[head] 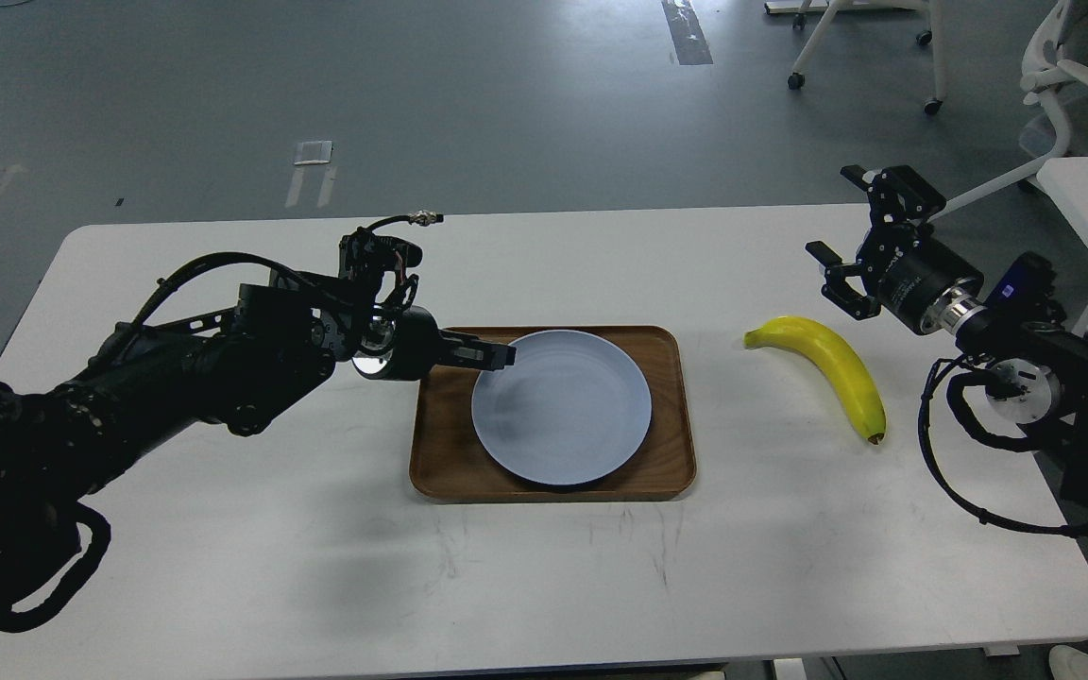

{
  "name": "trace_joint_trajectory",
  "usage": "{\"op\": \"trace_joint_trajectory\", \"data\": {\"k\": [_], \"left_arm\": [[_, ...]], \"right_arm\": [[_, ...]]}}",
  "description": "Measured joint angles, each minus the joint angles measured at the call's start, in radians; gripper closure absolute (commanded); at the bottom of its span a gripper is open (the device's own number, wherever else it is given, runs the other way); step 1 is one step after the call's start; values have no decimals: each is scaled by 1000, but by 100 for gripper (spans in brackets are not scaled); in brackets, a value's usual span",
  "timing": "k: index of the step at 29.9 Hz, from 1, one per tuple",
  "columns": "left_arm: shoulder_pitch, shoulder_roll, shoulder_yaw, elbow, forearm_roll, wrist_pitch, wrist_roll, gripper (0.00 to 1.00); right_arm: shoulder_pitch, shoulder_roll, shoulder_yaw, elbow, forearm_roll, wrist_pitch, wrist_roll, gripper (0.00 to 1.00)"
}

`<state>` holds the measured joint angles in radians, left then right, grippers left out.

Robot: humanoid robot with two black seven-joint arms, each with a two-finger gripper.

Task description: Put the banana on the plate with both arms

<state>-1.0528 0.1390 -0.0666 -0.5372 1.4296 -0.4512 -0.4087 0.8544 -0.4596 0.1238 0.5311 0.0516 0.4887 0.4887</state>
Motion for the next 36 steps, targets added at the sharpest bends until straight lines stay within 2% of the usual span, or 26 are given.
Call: {"op": "trace_joint_trajectory", "data": {"k": [3, 6, 12, 15, 21, 25, 29, 36], "left_arm": [[-35, 3, -5, -2, -78, 0, -4, 3], [-68, 14, -19, -3, -273, -2, -10, 2], [-85, 104, -29, -35, -877, -10, -13, 2], [-83, 181, -50, -94, -1025, -10, -13, 2], [-32, 275, -169, -198, -1058, -11, -13, 2], [-19, 287, -212, -223, -1065, -8, -12, 2], [-18, 290, -255, -227, -1071, -5, -6, 2], [-6, 293, -279, -227, -1072, -8, -6, 2]], "right_arm": [[0, -8, 0, 1, -2, 0, 0, 1], [5, -26, -7, 2, -45, 0, 0, 1], [47, -94, -102, 26, -305, 0, 0, 1], [97, -170, -139, 67, -480, 0, 0, 1], [213, -301, -163, 176, -850, 0, 0, 1], [244, -319, -167, 194, -1087, 0, 0, 1], [248, -286, -201, 182, -1279, 0, 0, 1], [280, -163, -426, 69, -1320, -27, 0, 1]]}}
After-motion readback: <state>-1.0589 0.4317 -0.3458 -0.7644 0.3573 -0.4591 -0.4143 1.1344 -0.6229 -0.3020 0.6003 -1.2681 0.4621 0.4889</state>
